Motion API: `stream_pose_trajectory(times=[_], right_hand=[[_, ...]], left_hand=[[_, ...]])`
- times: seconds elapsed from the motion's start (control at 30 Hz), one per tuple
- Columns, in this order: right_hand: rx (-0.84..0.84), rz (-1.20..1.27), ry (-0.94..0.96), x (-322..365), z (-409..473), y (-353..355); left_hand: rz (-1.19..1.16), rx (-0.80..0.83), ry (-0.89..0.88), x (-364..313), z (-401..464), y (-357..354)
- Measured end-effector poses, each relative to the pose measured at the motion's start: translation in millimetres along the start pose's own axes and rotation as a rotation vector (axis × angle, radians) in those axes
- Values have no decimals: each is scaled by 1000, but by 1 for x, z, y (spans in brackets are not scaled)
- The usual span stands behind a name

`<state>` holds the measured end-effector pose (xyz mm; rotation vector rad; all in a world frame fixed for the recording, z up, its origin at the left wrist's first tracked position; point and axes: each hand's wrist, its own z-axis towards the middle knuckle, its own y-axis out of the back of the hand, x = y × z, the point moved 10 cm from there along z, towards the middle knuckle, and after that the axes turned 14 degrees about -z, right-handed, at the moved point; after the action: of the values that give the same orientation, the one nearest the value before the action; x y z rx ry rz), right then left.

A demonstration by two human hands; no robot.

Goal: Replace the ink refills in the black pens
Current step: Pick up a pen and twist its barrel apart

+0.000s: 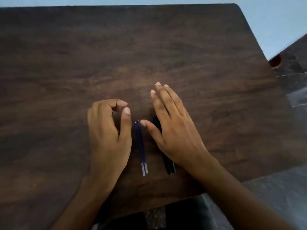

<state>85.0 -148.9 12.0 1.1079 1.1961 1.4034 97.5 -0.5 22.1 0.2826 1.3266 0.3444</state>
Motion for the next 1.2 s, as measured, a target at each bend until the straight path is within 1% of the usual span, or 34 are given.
stream_pose_trajectory(times=[0.07,0.13,0.23,0.3,0.4,0.6,0.7,0.83,1.07,1.2], right_hand=[[-17,14,5,2,-7,-2],[-28,11,2,2,-16,-10],[-63,57,40,8,-29,-17],[-95,73,102,15,-44,-17],[-143,107,149,22,-62,-17],[-183,92,105,17,-66,-17],[-202,137,92,15,-69,-16],[-216,202,57,10,-69,-12],[-196,199,53,10,-70,-11],[-203,224,20,6,-69,-11]], left_hand=[[-47,-14,61,11,-8,2],[-92,4,63,22,-15,1],[-65,27,20,30,-30,-1],[-70,31,1,31,-42,-3],[-90,11,-37,27,-57,-4],[-100,-7,-47,21,-65,-17],[-76,-20,-64,24,-67,-15],[-42,-19,-41,26,-66,-12],[-11,-10,-41,25,-66,-12],[-23,-30,-33,23,-67,-9]])
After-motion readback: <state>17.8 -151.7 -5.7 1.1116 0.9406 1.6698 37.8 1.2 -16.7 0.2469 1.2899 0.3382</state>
